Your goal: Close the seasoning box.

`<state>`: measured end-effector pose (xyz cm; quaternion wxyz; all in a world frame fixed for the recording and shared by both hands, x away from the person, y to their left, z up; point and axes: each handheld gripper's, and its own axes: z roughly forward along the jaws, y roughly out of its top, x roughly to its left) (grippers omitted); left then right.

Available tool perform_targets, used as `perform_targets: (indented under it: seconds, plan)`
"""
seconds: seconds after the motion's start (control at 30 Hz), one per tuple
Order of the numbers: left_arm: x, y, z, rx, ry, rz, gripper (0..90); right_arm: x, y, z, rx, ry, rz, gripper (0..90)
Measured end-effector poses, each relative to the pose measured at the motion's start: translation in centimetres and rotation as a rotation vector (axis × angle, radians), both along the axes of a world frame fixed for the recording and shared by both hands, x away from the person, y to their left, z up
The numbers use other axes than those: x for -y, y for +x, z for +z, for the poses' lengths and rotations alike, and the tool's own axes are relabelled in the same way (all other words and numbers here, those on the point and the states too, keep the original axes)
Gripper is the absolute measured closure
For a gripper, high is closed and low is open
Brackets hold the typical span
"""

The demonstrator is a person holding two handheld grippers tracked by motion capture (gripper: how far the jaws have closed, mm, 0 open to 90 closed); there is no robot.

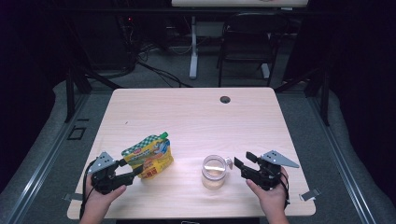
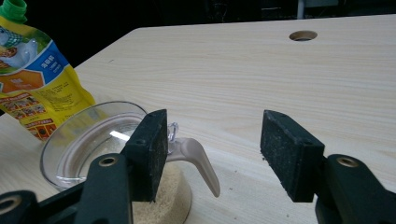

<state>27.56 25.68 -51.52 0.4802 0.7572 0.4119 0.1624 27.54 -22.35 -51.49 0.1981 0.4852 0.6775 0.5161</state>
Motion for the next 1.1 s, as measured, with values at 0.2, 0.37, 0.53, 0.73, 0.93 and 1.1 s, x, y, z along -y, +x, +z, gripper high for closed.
perform_targets:
  seconds: [0.2,0.37,0.53,0.73,0.93,1.1]
  plan:
    - [-0.7,-0.4,-0.1,-0.009,0.012,0.005,37.2,0.2,0.0,-0.1,-0.004,0.006,-0.007,41.2]
    - [-1.5,-0.5,-0.6,-0.015,0.002,0.022,37.2,0.4,0.1,-0.3,-0.008,0.011,-0.013,40.9]
    - [-2.2,-0.6,-1.5,-0.028,0.005,0.043,37.3,0.8,0.3,-0.5,-0.022,-0.005,-0.024,40.8]
    - [-3.2,-0.6,-2.7,-0.056,0.009,0.056,38.3,1.6,0.5,-0.8,-0.036,-0.005,-0.056,40.9]
    - [-3.7,-0.4,-3.2,-0.072,0.028,0.063,39.2,2.3,0.8,-1.2,-0.051,-0.004,-0.078,40.6]
    - [-3.7,-0.2,-3.4,-0.090,0.060,0.067,39.6,2.4,1.1,-1.8,-0.091,-0.009,-0.086,39.7]
